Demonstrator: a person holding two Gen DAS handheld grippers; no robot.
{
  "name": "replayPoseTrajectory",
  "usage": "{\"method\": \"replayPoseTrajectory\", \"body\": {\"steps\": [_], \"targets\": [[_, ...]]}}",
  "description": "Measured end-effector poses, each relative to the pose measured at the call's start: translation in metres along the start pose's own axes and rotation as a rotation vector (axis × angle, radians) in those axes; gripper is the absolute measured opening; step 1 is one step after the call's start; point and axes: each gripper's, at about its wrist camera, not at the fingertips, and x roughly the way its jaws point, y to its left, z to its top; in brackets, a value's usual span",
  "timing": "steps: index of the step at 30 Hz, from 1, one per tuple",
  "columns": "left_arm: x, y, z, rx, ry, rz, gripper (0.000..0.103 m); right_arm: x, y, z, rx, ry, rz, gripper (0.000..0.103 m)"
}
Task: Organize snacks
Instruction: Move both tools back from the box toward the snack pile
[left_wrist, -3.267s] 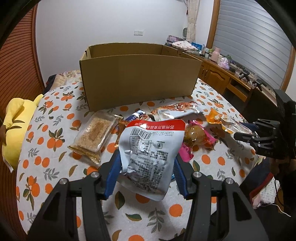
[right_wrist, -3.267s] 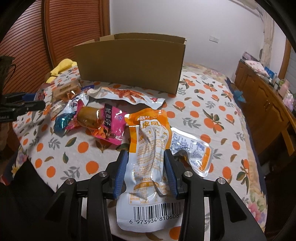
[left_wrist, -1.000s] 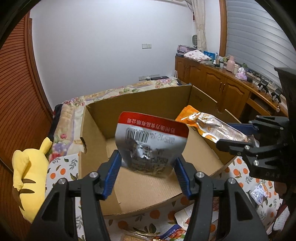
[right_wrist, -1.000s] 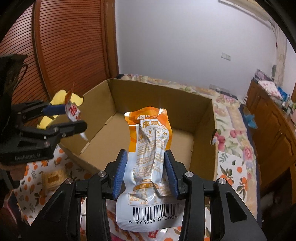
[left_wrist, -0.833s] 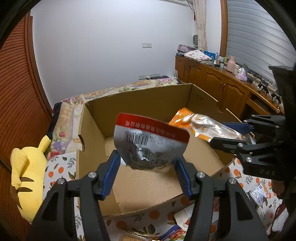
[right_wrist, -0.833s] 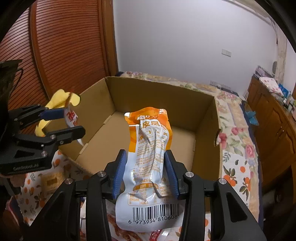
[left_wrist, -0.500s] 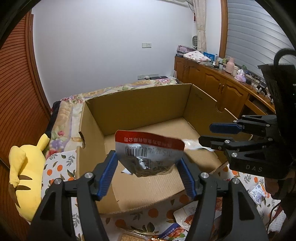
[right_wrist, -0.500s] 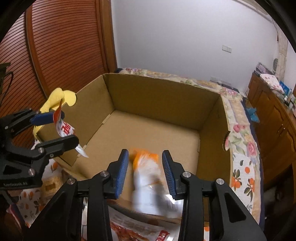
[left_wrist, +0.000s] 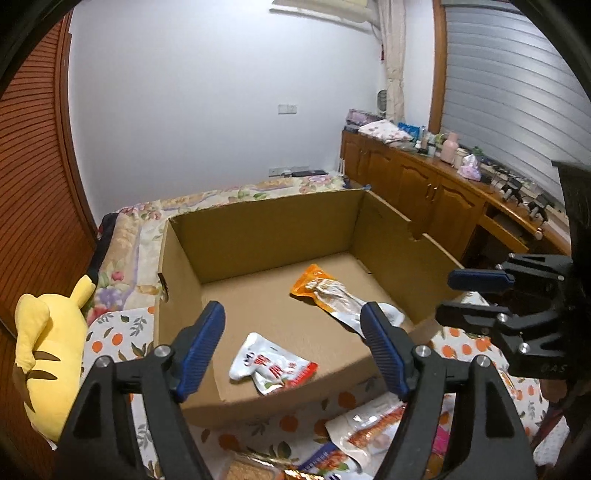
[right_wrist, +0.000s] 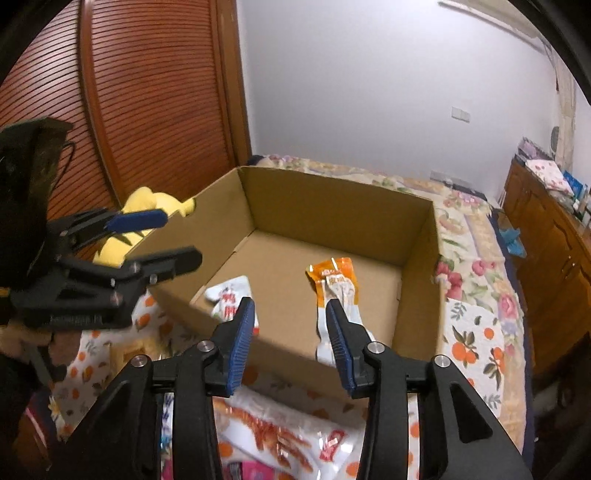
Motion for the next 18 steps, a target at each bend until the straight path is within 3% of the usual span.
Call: {"method": "replayPoseTrajectory", "body": {"steps": [11,18], "targets": [[-0.035,-0.021,-0.034,0.007,-0.025,-0.077,0.085,-0.042,-0.017,-0.076,0.022,0.001,-0.015,0.050],[-0.041,-0.038,-0.074,0.031,0.016,-0.103,0.085,-0.042,-0.036,-0.138,0.068,0.081,-0.042,0.051]]}}
